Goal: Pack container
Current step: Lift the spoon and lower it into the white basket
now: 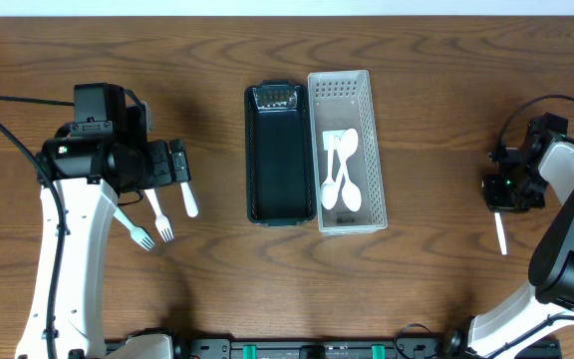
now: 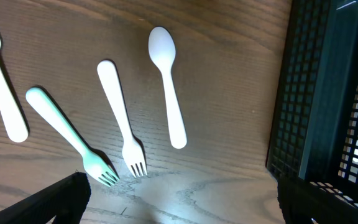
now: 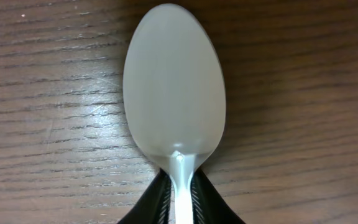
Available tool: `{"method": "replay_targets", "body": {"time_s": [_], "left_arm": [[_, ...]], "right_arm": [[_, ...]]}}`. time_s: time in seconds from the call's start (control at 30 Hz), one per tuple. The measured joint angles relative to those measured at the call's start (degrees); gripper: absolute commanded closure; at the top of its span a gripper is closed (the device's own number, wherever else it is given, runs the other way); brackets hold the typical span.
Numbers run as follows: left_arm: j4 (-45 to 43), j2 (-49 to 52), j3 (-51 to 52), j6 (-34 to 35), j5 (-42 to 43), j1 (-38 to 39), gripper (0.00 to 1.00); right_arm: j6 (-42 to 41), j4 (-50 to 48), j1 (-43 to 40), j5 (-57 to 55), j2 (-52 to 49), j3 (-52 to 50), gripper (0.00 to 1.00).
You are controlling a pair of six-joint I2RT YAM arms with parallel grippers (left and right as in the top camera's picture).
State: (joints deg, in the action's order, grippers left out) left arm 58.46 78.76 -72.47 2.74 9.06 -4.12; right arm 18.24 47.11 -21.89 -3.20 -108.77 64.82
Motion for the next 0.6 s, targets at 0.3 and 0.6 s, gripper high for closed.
{"method": "replay_targets", "body": {"time_s": [0.3, 0.6], "left_arm": [[0.0, 0.0, 0.0, 0.0, 0.0, 0.0, 0.02], [0.0, 0.0, 0.0, 0.0, 0.0, 0.0, 0.02]], "right_arm": [[-1.6, -0.9, 0.0, -1.1, 0.1, 0.0, 0.99], [-9.0, 5.0, 3.5, -3.3, -1.9, 4.8, 0.97]]}}
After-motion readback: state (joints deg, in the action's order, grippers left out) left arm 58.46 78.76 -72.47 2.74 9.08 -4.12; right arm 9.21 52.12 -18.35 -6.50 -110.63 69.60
